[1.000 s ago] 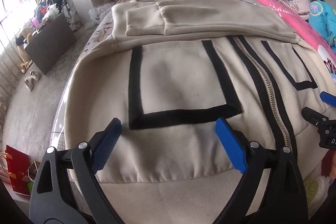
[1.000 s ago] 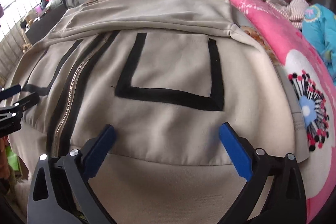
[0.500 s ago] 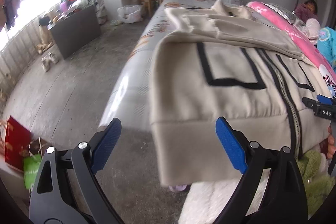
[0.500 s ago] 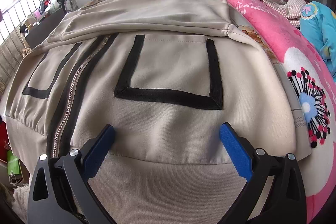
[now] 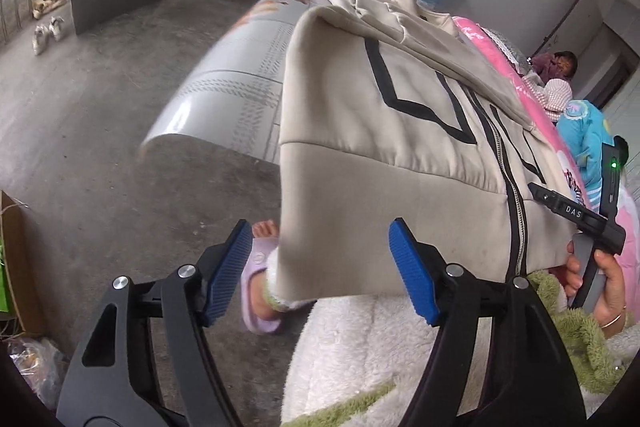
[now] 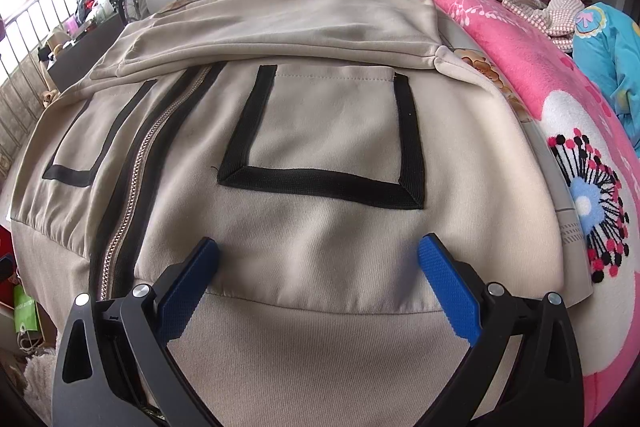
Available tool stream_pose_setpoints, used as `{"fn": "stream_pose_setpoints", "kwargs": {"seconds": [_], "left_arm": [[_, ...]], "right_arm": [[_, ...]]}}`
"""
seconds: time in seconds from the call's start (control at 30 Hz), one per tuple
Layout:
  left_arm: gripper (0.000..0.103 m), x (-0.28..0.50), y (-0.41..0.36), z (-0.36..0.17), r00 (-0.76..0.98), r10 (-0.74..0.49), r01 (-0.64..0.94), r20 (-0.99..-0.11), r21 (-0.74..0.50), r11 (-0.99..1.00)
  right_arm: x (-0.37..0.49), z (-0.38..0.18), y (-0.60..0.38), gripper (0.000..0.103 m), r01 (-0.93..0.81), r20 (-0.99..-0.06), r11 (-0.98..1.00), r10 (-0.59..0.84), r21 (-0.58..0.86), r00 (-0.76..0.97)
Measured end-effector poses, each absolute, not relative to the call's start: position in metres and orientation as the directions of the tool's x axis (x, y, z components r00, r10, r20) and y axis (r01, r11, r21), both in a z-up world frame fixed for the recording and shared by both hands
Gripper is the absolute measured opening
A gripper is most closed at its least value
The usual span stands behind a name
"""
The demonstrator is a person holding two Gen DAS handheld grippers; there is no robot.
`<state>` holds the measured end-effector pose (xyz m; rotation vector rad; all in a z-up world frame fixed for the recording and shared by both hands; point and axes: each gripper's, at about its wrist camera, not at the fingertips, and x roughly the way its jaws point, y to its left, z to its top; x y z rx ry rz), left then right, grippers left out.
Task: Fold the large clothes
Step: 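Grasp the jacket hem with the left gripper and lift it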
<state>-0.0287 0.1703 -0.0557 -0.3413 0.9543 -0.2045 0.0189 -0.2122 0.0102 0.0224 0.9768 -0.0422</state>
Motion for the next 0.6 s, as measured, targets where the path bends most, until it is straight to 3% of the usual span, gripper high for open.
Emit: {"fn": "stream_pose_setpoints", "kwargs": {"seconds": [0.27, 0.43, 0.6], "left_arm": [[0.066, -0.002, 0.17, -0.084, 0.515, -0.443, 0.007, -0.734, -0.513, 0.859], [0.066, 0.004, 0.168, -0.087, 0.514, -0.467, 0.011, -0.72, -0.539, 0.842], [0.055, 0.005, 0.164, -0.083, 0.518, -0.471, 0.021, -0.714, -0.54, 0.842]], "right_arm": [[0.019, 0.009, -0.212, 0.097, 0.042, -0.827, 0.999, -0.024, -0.001, 0.562], [0.019, 0.009, -0.213, 0.097, 0.039, -0.826, 0.999, -0.023, -0.001, 0.563], [0.019, 0.009, -0.212, 0.097, 0.041, -0.825, 0.999, -0.025, -0.002, 0.564]]}}
